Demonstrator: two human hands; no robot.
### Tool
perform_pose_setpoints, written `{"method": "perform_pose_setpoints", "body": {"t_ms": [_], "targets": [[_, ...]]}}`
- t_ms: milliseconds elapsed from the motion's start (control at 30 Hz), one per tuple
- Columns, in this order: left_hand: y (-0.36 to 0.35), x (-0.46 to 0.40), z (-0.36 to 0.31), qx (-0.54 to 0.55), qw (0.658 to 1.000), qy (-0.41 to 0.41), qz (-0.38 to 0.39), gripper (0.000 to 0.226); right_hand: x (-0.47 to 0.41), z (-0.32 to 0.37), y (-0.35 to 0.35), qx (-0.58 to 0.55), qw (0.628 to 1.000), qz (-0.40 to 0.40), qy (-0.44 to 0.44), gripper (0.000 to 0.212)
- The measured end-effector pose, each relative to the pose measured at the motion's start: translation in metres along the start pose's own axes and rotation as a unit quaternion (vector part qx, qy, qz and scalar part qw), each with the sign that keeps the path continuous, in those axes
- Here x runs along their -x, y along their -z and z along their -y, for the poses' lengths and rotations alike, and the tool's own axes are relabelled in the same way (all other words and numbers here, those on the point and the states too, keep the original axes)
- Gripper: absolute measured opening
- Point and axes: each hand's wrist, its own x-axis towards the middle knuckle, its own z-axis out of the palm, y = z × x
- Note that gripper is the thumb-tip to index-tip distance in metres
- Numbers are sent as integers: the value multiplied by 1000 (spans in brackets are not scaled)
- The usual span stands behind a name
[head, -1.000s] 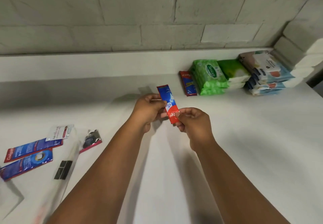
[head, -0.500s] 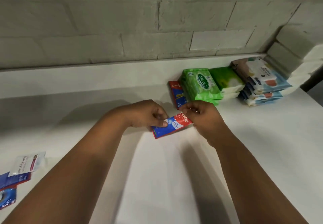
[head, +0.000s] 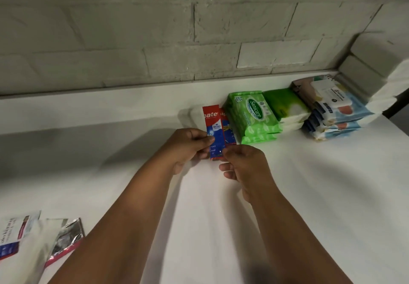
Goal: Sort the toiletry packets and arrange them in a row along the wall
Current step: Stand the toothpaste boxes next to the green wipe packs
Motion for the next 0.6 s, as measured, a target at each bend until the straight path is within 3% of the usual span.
{"method": "perform_pose_setpoints", "body": {"t_ms": [200,600], "targets": [[-21,-25,-10,-20,992,-71,-100,26,-11,1,-8,-80,993,-88,22,8],[-36,-50,-2,-74,983,-91,-143,17,-20,-13,-5,-85,988,-125,41,12]]}}
